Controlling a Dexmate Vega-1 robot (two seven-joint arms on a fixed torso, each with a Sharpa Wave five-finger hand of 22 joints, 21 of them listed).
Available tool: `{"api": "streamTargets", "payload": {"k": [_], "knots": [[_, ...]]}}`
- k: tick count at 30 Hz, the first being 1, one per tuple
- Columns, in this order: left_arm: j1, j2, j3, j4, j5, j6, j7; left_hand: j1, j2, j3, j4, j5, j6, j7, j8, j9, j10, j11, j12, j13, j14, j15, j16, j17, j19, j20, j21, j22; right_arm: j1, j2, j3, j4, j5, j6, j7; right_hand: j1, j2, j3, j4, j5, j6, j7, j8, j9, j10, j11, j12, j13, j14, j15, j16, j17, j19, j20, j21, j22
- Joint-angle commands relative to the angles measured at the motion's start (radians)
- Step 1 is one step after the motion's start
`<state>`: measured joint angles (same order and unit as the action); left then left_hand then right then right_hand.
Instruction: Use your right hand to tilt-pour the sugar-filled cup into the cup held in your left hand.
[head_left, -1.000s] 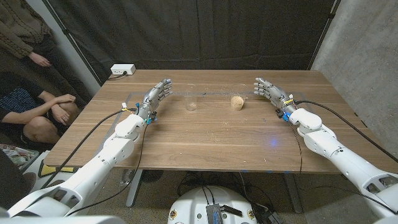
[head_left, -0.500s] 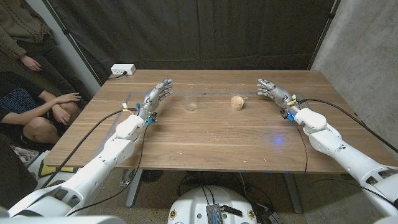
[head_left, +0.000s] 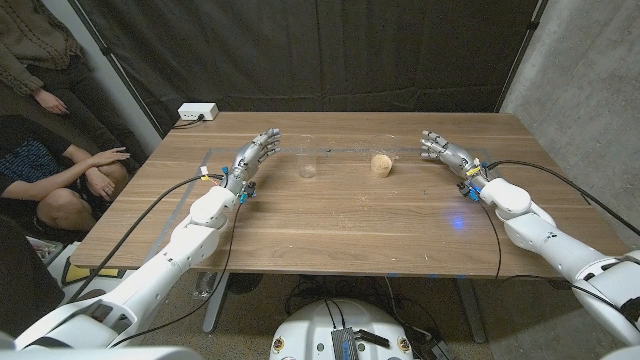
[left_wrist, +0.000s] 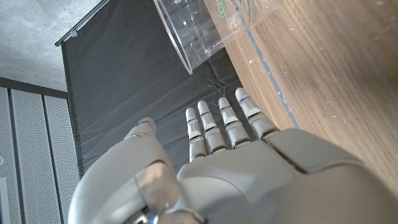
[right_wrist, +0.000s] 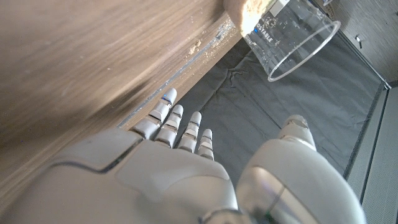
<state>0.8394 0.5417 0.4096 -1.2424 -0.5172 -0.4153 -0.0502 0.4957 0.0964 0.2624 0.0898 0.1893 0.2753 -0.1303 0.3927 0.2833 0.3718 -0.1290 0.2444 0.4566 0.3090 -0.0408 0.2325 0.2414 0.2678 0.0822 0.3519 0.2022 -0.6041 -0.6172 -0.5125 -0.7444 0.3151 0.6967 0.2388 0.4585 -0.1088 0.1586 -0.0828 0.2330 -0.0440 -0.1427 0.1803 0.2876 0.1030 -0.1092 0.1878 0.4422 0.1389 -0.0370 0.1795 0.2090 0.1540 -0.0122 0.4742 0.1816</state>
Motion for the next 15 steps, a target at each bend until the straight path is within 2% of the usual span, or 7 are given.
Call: {"api": "streamTargets", "payload": {"k": [1,4,10,15], "knots": [[0.011,0.006,0.014,-0.034,0.04,0.01,0.036,-0.004,0.001,0.004,0.004,0.009,0.007,0.003,0.003,0.002,0.007,0.004,0.002,0.006,0.006,-0.088,0.003,0.0,0.009,0.0,0.003,0.002,-0.015,-0.063,-0.031,-0.005,-0.081,0.039,-0.059,0.003,-0.019,-0.002,-0.014,0.016,-0.023,0.002,0.007,-0.001,-0.035,0.003,-0.004,-0.004,-0.034,-0.117,-0.004,-0.001,-0.019,0.013,-0.016,0.002],[0.015,0.007,0.017,-0.046,0.049,0.014,0.048,-0.005,0.001,0.004,0.005,0.009,0.007,0.004,0.003,0.002,0.007,0.003,0.002,0.006,0.006,-0.088,0.003,0.0,0.009,0.001,0.003,0.002,-0.034,-0.091,-0.033,-0.055,-0.101,0.006,-0.078,0.001,-0.021,-0.005,-0.016,0.024,-0.031,0.006,0.01,-0.003,-0.049,0.015,-0.002,-0.007,-0.052,-0.104,-0.004,-0.002,-0.033,0.025,-0.026,0.003],[0.02,0.005,0.022,-0.064,0.064,0.019,0.066,-0.006,0.001,0.004,0.005,0.01,0.008,0.003,0.004,0.002,0.01,0.001,0.002,0.006,0.006,-0.09,0.003,-0.001,0.009,0.001,0.003,0.002,-0.047,-0.128,-0.045,-0.104,-0.171,-0.017,-0.132,-0.004,-0.019,-0.008,-0.014,0.03,-0.045,0.011,0.011,-0.005,-0.065,0.022,-0.001,-0.011,-0.071,-0.096,-0.004,-0.002,-0.048,0.032,-0.036,0.003],[0.028,0.006,0.025,-0.08,0.072,0.027,0.079,-0.007,0.001,0.005,0.005,0.01,0.009,0.004,0.004,0.002,0.01,0.003,0.001,0.006,0.007,-0.089,0.002,-0.001,0.009,0.001,0.003,0.002,-0.038,-0.124,-0.052,-0.085,-0.195,-0.013,-0.155,-0.007,-0.011,-0.009,-0.012,0.041,-0.082,0.012,0.008,-0.008,-0.11,0.034,-0.005,-0.017,-0.093,-0.089,-0.001,-0.003,-0.057,0.029,-0.047,0.005]]}}
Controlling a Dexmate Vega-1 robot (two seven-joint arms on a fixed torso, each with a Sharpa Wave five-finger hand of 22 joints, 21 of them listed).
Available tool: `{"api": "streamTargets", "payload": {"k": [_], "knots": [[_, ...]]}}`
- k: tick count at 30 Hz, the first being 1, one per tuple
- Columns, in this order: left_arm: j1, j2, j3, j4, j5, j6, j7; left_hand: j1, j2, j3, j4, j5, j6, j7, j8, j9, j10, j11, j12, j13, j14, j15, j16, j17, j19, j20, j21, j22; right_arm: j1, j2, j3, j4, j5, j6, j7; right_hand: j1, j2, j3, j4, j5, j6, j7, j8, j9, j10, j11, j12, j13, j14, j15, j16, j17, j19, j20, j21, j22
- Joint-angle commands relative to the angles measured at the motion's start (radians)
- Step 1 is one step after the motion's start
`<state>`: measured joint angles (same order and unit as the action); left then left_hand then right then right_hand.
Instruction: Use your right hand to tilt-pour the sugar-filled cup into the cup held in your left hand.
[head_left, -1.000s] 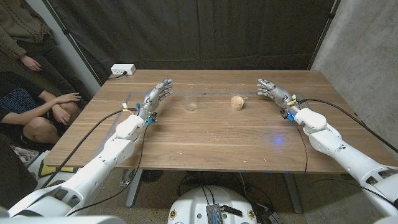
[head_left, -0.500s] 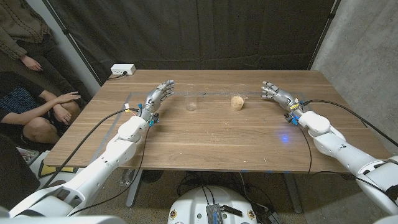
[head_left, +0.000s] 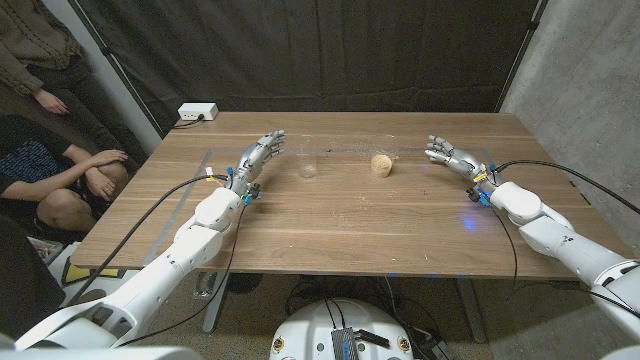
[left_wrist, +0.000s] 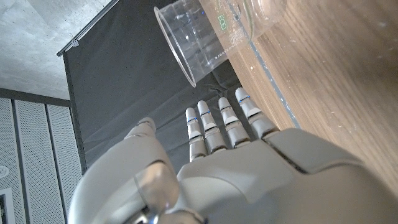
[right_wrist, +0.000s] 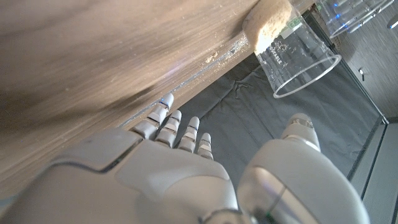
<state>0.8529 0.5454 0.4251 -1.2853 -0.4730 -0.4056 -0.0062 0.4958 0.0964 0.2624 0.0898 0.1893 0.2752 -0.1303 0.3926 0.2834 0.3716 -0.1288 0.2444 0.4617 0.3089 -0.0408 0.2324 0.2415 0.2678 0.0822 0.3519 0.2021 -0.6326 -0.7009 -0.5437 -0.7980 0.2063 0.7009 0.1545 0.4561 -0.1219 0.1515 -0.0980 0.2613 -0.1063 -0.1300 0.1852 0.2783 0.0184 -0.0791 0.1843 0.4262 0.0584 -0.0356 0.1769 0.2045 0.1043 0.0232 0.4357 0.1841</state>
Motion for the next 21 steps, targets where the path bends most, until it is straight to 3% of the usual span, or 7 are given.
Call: {"api": "streamTargets", "payload": {"k": [1,10,21], "knots": [[0.016,0.003,0.01,-0.041,0.03,0.02,0.038,-0.007,0.001,0.005,0.005,0.01,0.01,0.004,0.005,0.002,0.008,0.004,0.001,0.001,0.006,-0.088,0.002,-0.001,0.01,0.0,0.003,0.002,-0.006,-0.039,-0.024,-0.024,-0.094,-0.014,-0.075,-0.005,0.002,-0.002,0.003,0.013,-0.022,0.0,0.003,0.001,-0.026,0.005,-0.001,-0.001,-0.014,-0.09,0.002,0.002,-0.009,-0.007,-0.01,0.003],[0.019,0.007,0.014,-0.052,0.043,0.028,0.049,-0.008,0.001,0.006,0.005,0.01,0.011,0.005,0.005,0.002,0.012,0.002,0.001,0.001,0.007,-0.089,0.002,-0.001,0.008,0.001,0.002,0.002,0.026,-0.016,-0.045,0.055,-0.114,0.014,-0.092,-0.004,0.005,-0.001,0.002,0.017,-0.027,0.009,0.007,0.0,-0.037,0.007,0.001,-0.004,-0.02,-0.084,0.005,0.001,-0.012,-0.008,-0.014,0.003],[0.003,0.0,0.021,-0.02,0.055,0.006,0.038,-0.01,0.001,0.007,0.005,0.011,0.013,0.007,0.005,0.001,0.014,0.001,0.001,0.001,0.008,-0.09,0.001,-0.002,0.008,0.0,0.001,0.002,0.091,0.016,-0.11,0.193,-0.198,0.078,-0.174,0.001,0.011,0.001,0.0,0.022,-0.027,0.012,0.012,-0.001,-0.037,0.006,0.008,-0.007,-0.022,-0.088,0.009,0.0,-0.014,-0.012,-0.019,0.004]]}}
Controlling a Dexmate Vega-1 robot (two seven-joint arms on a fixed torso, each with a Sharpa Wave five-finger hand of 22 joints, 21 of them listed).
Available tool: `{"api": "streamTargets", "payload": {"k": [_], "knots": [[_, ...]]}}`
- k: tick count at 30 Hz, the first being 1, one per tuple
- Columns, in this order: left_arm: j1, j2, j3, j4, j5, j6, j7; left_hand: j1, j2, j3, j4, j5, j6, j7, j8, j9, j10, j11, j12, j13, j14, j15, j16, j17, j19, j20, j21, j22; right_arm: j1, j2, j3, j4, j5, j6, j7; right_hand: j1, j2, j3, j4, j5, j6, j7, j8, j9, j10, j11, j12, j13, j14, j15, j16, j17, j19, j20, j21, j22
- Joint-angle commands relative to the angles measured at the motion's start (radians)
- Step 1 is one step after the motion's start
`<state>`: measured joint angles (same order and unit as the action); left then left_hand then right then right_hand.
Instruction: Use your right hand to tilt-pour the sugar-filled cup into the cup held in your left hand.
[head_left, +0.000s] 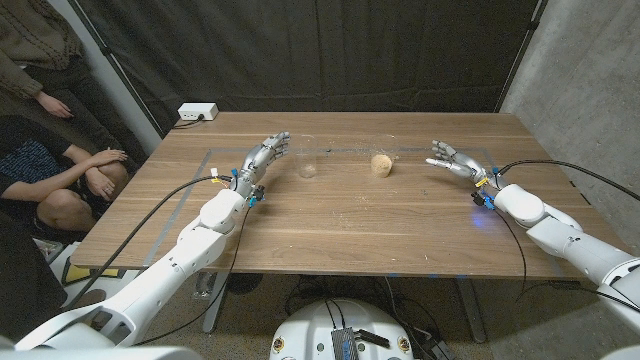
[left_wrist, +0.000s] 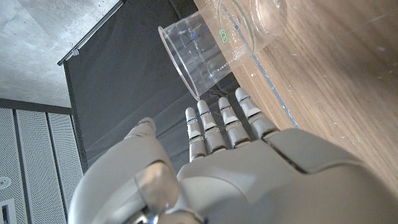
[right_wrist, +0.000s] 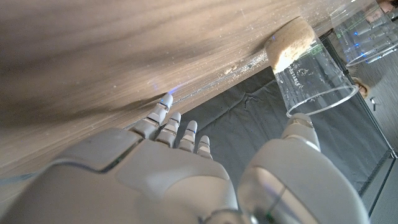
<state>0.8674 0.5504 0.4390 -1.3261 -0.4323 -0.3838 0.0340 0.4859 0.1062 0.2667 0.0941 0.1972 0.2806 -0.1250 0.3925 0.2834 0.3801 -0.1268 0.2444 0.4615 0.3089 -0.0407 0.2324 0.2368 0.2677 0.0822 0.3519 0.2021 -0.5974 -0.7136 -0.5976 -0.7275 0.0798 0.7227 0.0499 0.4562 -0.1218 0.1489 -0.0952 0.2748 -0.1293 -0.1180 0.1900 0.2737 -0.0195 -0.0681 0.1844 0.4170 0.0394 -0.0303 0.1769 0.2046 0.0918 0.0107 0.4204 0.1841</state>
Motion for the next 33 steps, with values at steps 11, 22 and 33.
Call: {"api": "streamTargets", "payload": {"k": [11,22,33], "knots": [[0.006,0.002,-0.001,0.009,0.013,-0.022,0.008,-0.002,-0.01,0.002,0.001,0.003,0.009,-0.001,0.006,0.001,0.01,0.002,0.002,0.002,0.01,-0.092,0.001,0.002,0.011,-0.001,0.002,0.002,0.02,0.004,-0.055,0.03,-0.044,0.03,-0.05,0.003,0.015,0.005,-0.004,0.011,-0.005,0.001,0.012,0.002,0.0,-0.003,0.012,0.0,-0.002,-0.094,0.012,0.0,0.0,0.001,-0.006,0.005],[0.023,0.003,-0.006,0.01,0.011,-0.041,0.009,-0.004,-0.011,0.003,0.002,0.003,0.007,0.001,0.005,0.001,0.008,0.001,-0.001,0.002,0.01,-0.091,0.0,0.002,0.01,0.0,0.001,0.002,-0.001,0.013,-0.05,-0.025,-0.033,0.016,-0.033,0.003,0.016,0.005,-0.004,0.013,-0.008,0.003,0.013,0.001,0.0,0.002,0.015,-0.003,-0.001,-0.093,0.014,-0.001,-0.001,0.004,-0.009,0.005],[0.035,0.014,-0.012,0.013,-0.005,-0.051,-0.014,-0.006,-0.011,0.004,0.002,0.004,0.008,0.0,0.005,0.0,0.01,0.0,-0.001,0.002,0.009,-0.092,-0.001,0.001,0.01,0.0,0.0,0.002,-0.063,0.002,-0.029,-0.149,-0.026,-0.057,-0.05,0.005,0.019,0.005,-0.005,0.014,-0.005,0.006,0.018,0.0,0.001,0.002,0.019,-0.005,0.007,-0.094,0.019,-0.001,-0.001,0.008,-0.012,0.006]]}}
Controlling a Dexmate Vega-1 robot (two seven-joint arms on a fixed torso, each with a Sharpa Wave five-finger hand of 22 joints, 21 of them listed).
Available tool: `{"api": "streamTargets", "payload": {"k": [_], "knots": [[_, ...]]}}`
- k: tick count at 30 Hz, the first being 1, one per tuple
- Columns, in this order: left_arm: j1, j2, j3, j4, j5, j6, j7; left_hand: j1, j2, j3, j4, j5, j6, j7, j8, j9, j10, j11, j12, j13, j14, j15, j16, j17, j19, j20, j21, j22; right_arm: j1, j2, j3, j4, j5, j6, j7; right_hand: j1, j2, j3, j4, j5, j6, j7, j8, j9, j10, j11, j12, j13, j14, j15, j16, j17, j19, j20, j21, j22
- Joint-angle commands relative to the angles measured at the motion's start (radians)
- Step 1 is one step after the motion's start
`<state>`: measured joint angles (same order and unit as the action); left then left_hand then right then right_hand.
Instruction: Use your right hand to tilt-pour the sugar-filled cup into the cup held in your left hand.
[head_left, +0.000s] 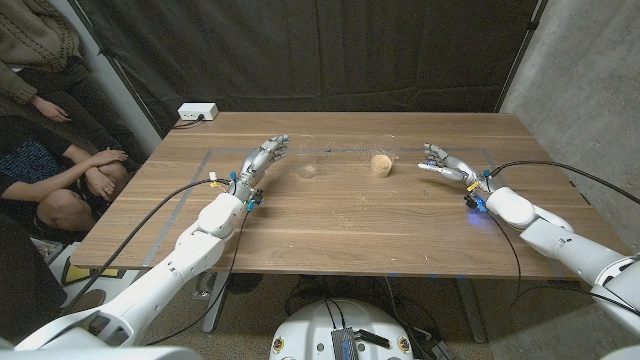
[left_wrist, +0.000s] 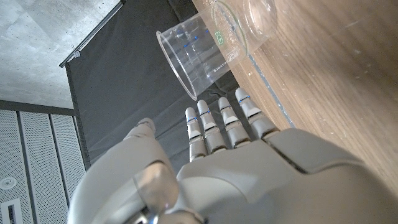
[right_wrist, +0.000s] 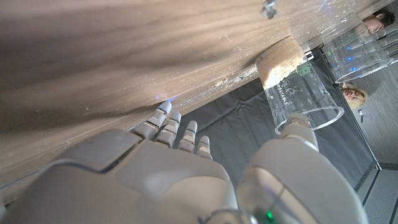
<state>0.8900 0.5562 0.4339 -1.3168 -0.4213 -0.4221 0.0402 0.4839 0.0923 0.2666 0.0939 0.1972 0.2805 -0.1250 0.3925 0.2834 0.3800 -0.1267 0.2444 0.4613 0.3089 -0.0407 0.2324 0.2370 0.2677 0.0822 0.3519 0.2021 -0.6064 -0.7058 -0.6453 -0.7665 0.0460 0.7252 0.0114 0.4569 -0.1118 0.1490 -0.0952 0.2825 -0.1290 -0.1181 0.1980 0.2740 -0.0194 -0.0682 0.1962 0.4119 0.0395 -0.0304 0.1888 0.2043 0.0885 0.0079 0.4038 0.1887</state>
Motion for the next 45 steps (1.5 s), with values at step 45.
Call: {"api": "streamTargets", "payload": {"k": [45], "knots": [[-0.091,-0.024,-0.002,0.196,-0.073,-0.082,-0.163,-0.01,0.002,0.008,0.001,0.004,0.011,0.002,0.005,-0.001,0.014,0.002,-0.003,0.003,0.008,-0.091,-0.005,0.0,0.005,0.001,-0.004,0.002,-0.111,0.023,0.048,-0.329,0.015,-0.281,-0.048,0.017,0.013,0.007,-0.016,0.007,-0.021,0.022,0.014,-0.008,-0.023,0.035,0.01,-0.013,-0.016,-0.074,0.002,-0.004,-0.008,0.03,-0.015,0.004]]}}
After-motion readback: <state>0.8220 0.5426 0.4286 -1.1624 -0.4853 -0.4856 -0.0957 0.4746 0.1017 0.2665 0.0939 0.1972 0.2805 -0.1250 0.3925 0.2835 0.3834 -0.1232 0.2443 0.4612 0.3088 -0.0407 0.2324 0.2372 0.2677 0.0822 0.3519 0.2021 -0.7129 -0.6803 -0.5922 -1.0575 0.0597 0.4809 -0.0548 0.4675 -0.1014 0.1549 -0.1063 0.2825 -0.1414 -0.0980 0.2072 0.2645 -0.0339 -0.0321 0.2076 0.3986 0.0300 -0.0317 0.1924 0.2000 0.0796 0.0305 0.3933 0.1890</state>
